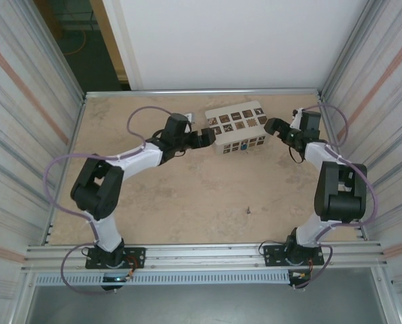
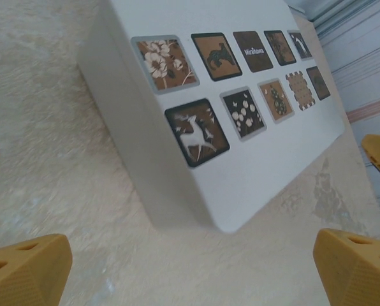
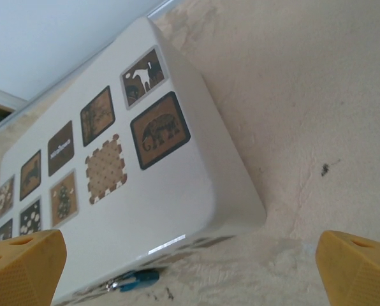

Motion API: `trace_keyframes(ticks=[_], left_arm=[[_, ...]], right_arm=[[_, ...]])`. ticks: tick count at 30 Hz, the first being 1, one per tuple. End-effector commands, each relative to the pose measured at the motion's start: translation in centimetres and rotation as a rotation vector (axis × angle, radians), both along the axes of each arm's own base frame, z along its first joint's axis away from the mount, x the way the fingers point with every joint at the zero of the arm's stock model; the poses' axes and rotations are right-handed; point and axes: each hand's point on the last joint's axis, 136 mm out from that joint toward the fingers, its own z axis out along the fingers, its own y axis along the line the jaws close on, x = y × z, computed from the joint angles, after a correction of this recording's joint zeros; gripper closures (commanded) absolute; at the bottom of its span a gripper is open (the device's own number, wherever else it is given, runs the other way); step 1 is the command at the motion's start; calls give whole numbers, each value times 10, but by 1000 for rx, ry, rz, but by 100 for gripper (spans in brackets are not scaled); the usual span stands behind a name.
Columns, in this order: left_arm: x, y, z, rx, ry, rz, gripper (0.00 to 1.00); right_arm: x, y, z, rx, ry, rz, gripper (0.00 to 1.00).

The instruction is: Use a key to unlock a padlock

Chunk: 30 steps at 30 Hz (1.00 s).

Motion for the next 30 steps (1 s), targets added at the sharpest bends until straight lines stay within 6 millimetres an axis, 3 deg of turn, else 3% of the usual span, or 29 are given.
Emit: trace_keyframes(ticks=[1,8,12,15,25,26,30], left_arm=[[13,-21,8,-54,-7,-36,3],[35,-45,-6,-85,22,-72,6],[40,-59,-8,-116,38,-106,7],[42,-64,-23,-107,69,-122,7],[34,-60,-21,-89,55,-141,7],[32,-58,-8,-97,34,-141,7],[22,-48,-5,-81,29,-133,7]], right_arm=[[20,11,4,16,-30,37,1],[39,30,-12,25,-10,117,0],[41,46,-19,41,-6,182,0],[39,57,-20,57,-10,232,0],[3,95,-7,88,-18,361,0],[-3,99,-7,89,-16,372,0],[-25,113,-4,91,-12,413,0]])
